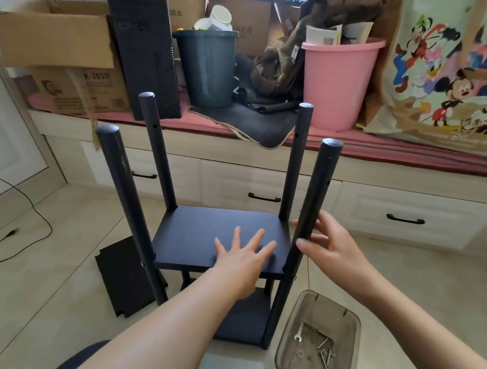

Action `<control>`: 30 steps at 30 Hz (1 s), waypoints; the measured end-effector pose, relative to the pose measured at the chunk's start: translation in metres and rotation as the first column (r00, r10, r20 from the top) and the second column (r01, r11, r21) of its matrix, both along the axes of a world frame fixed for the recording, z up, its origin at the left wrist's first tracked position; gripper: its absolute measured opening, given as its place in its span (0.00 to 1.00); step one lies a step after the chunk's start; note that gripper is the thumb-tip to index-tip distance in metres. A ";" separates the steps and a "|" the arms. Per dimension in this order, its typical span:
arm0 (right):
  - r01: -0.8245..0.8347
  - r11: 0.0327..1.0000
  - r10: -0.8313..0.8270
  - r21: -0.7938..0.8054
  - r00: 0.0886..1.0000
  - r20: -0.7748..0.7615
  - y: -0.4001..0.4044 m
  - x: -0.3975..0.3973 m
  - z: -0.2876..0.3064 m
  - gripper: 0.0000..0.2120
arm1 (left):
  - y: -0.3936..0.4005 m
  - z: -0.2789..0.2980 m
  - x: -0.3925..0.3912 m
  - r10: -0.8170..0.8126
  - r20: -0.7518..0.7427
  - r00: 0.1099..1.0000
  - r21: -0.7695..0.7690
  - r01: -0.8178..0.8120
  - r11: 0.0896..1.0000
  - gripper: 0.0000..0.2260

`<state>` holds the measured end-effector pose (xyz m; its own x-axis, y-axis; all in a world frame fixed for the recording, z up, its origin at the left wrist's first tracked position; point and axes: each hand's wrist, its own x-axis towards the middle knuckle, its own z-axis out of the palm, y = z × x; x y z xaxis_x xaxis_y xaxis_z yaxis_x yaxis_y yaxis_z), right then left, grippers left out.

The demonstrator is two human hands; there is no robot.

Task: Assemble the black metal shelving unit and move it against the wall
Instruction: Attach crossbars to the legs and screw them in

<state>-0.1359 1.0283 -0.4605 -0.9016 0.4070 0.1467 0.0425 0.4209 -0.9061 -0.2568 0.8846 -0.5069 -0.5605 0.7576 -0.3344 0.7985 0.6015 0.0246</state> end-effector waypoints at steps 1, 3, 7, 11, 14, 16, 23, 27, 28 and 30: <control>0.020 1.000 -0.021 -0.021 0.999 -0.028 -0.005 -0.002 0.003 0.14 | -0.001 -0.003 0.001 0.037 -0.023 0.999 -0.032 -0.037 0.999 0.44; 0.056 0.998 -0.058 -0.030 0.997 -0.059 -0.011 -0.003 0.007 0.11 | -0.005 -0.008 0.001 0.125 -0.050 0.991 -0.080 -0.129 0.988 0.48; 0.083 0.997 -0.083 0.007 0.995 -0.057 -0.013 0.000 0.009 0.09 | -0.006 -0.013 0.000 0.164 -0.072 0.984 -0.084 -0.169 0.982 0.52; 0.088 0.996 -0.088 -0.002 0.996 -0.029 -0.011 -0.005 0.014 0.10 | -0.004 -0.017 -0.003 0.176 -0.086 0.981 -0.070 -0.182 0.981 0.52; 0.096 0.995 -0.095 0.023 0.995 -0.015 -0.013 -0.011 0.015 0.13 | -0.004 -0.019 -0.005 0.171 -0.089 0.981 -0.072 -0.178 0.981 0.52; 0.109 0.993 -0.107 0.046 0.994 -0.028 -0.013 -0.013 0.014 0.15 | -0.003 -0.021 -0.005 0.156 -0.110 0.982 -0.077 -0.165 0.983 0.51; 0.173 0.980 -0.168 0.096 0.984 -0.057 -0.012 -0.019 0.009 0.15 | 0.001 -0.025 -0.003 0.078 -0.132 0.988 -0.074 -0.088 0.993 0.50; 0.182 0.978 -0.178 0.105 0.983 -0.054 -0.012 -0.020 0.005 0.11 | 0.000 -0.024 -0.003 0.068 -0.141 0.988 -0.072 -0.079 0.994 0.49; 0.187 0.977 -0.183 0.101 0.982 -0.050 -0.012 -0.020 0.005 0.10 | -0.001 -0.023 -0.003 0.063 -0.142 0.988 -0.077 -0.074 0.994 0.49; 0.200 0.975 -0.198 0.094 0.980 -0.036 -0.013 -0.020 0.005 0.08 | -0.002 -0.020 -0.002 0.049 -0.144 0.988 -0.087 -0.062 0.994 0.49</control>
<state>-0.1557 1.0151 -0.4554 -0.7991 0.5606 0.2169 0.1111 0.4923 -0.8633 -0.2585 0.8824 -0.5268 -0.6471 0.6944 -0.3148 0.7556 0.6392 -0.1433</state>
